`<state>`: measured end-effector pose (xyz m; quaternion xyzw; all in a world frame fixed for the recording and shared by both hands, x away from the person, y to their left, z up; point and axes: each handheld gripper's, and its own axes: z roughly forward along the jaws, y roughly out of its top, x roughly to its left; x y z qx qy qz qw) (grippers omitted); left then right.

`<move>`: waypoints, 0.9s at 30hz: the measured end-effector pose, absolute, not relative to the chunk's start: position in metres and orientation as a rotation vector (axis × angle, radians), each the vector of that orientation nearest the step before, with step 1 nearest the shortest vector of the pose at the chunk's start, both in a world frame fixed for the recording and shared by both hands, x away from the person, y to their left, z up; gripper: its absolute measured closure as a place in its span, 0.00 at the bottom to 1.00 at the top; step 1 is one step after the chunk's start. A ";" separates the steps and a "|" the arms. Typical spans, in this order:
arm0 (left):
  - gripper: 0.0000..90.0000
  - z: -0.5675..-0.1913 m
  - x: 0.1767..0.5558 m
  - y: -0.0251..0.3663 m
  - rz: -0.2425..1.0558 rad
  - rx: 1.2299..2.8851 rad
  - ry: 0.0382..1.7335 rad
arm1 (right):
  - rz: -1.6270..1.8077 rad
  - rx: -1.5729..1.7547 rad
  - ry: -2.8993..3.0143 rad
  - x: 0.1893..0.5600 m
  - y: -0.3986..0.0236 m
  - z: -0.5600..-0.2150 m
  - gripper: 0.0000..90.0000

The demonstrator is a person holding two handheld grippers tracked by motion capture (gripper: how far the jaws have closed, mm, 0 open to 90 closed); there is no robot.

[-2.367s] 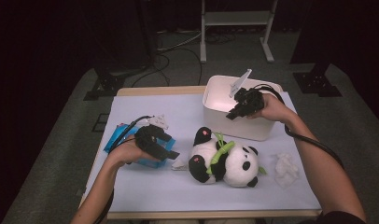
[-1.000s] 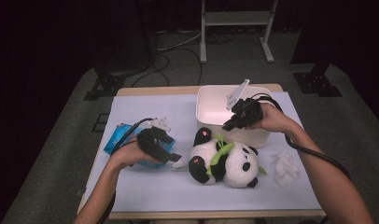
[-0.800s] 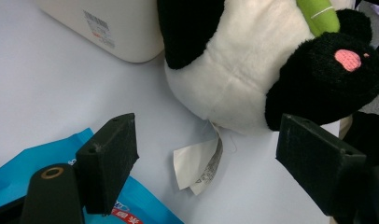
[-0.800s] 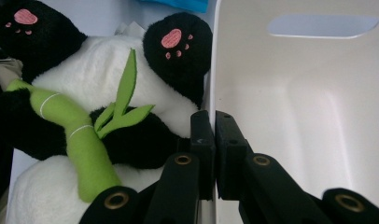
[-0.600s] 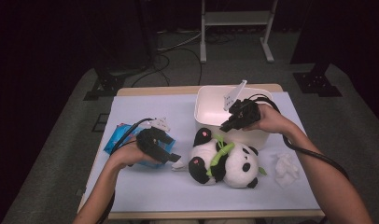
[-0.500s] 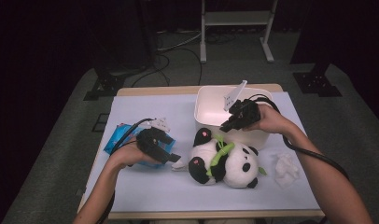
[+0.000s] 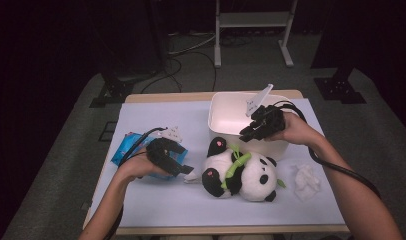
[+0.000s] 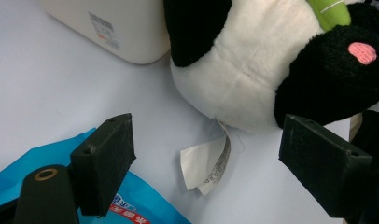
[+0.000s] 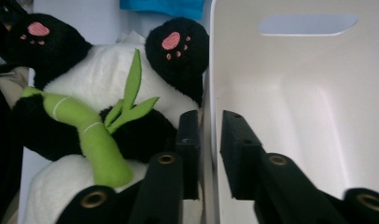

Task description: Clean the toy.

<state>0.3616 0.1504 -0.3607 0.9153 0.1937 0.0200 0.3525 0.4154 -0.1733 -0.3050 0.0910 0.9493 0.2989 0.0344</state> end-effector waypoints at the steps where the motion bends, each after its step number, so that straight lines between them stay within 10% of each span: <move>1: 0.19 -0.361 0.362 0.150 0.054 2.364 0.502 | 0.919 0.280 2.919 0.415 -0.173 -0.305 0.82; 27: 0.11 -0.376 0.360 0.152 0.082 2.356 0.535 | 0.953 0.209 2.974 0.373 -0.181 -0.312 0.53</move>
